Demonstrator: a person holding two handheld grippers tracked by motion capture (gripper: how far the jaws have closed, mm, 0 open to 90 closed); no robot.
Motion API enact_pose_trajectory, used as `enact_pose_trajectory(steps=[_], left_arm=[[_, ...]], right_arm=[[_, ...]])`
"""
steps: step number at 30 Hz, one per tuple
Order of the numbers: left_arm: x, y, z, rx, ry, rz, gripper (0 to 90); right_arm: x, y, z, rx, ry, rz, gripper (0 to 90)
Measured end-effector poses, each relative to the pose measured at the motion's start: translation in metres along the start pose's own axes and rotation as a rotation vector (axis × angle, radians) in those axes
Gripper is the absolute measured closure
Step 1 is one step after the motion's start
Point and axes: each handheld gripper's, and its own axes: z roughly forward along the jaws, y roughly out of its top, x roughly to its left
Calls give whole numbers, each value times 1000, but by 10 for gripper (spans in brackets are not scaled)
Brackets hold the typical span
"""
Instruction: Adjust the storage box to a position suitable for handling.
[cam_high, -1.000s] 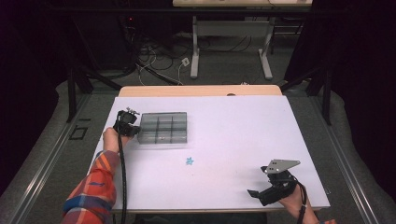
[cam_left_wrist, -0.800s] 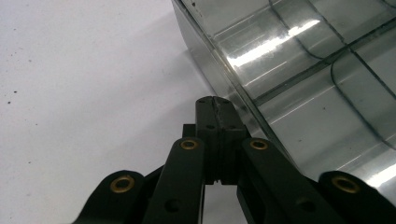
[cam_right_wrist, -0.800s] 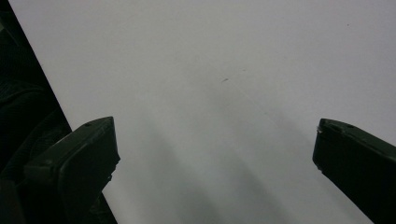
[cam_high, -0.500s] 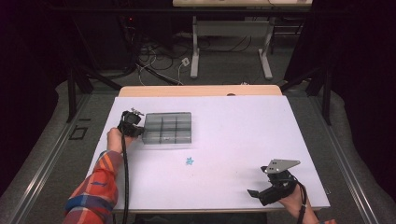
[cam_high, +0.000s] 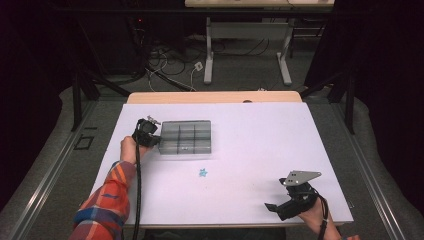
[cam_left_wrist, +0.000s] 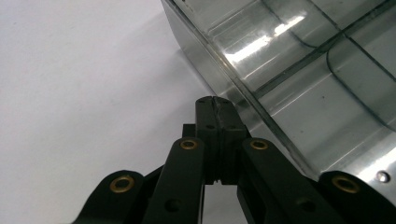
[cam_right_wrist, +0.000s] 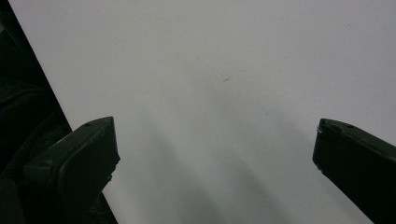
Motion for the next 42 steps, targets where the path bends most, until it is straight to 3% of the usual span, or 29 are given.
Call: enact_pose_trajectory(steps=[13,42], left_arm=[[-17,12,7,-5,-9,55,898],[-58,37,27,-38,-39,127,898]], right_arm=[[0,0,0,8,3,-3,0],[-1,0,0,10,6,1,0]])
